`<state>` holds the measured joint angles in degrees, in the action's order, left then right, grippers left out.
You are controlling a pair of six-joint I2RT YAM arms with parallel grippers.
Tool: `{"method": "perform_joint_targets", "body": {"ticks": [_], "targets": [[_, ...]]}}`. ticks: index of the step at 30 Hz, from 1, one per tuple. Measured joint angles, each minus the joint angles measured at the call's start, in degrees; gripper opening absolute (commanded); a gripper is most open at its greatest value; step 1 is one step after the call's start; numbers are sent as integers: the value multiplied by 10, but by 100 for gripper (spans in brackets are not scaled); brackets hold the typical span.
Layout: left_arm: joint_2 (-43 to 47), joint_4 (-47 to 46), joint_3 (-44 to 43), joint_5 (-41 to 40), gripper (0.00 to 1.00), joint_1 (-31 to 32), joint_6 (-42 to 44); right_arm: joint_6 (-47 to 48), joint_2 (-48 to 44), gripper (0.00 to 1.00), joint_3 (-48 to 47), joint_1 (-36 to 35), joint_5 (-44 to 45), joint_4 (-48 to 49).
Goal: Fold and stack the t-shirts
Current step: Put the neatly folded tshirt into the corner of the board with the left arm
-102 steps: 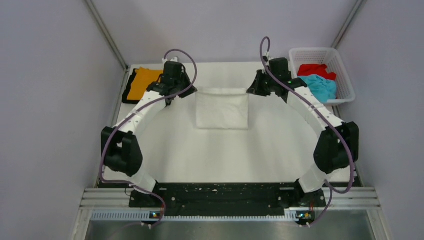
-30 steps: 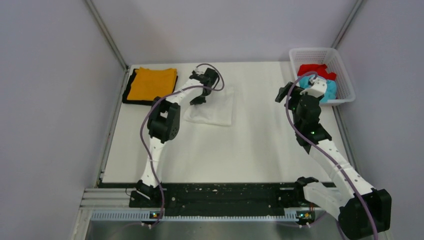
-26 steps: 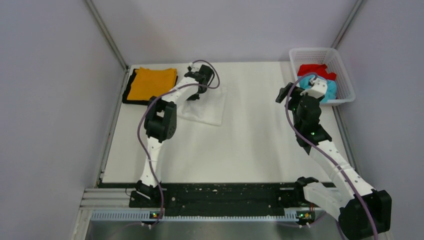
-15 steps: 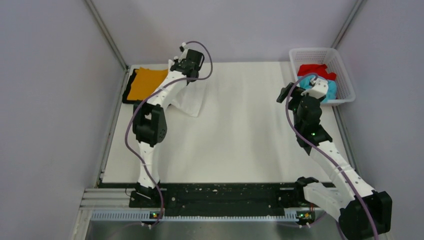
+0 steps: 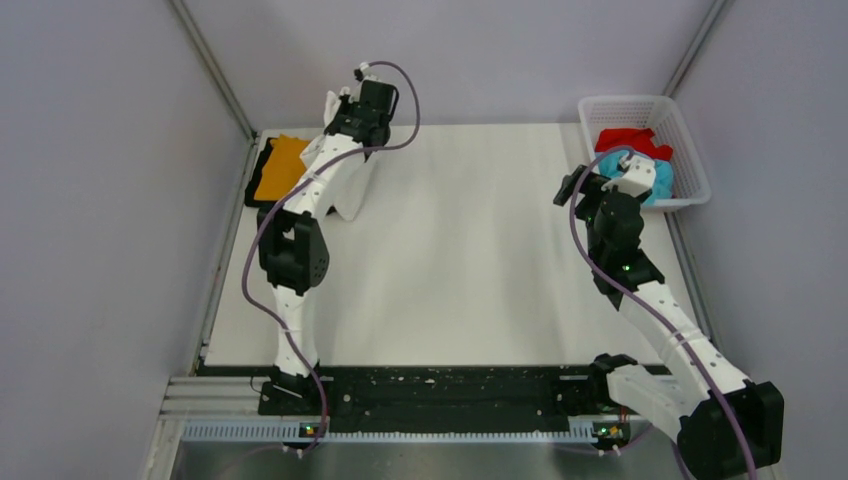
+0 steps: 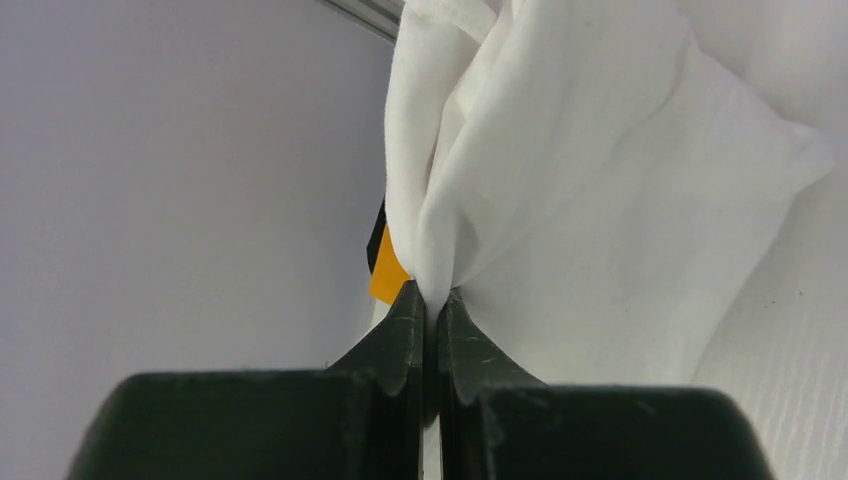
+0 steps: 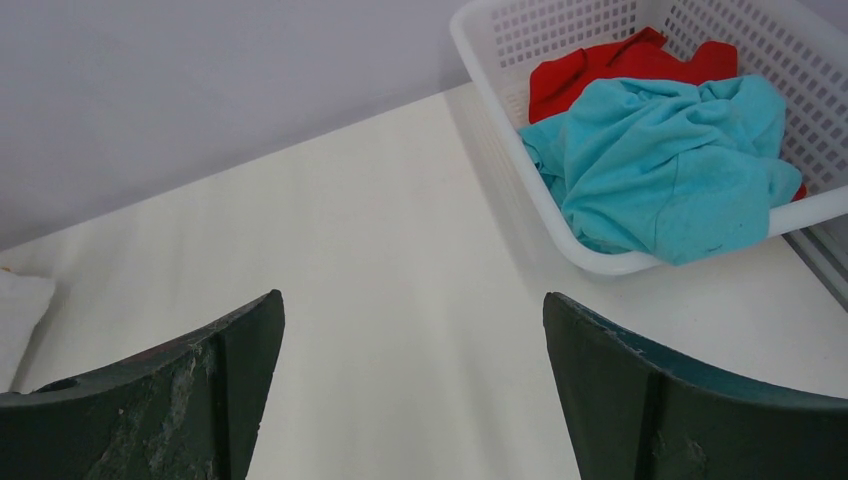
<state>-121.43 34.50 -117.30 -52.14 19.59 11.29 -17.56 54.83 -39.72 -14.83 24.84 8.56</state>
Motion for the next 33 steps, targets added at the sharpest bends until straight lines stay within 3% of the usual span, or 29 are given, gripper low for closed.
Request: {"method": "perform_joint_targets", "body": {"ticks": [17, 27, 30, 33], "targets": [[36, 3, -54, 40, 0, -21, 6, 6, 10, 99, 0, 0, -2, 0], [2, -6, -48, 100, 0, -118, -7, 6, 24, 99, -3, 0, 5, -11], [-19, -32, -30, 108, 13, -150, -5, 6, 35, 99, -7, 0, 11, -22], [-55, -54, -23, 110, 13, -182, -2, 4, 45, 99, -9, 0, 12, -28]]}}
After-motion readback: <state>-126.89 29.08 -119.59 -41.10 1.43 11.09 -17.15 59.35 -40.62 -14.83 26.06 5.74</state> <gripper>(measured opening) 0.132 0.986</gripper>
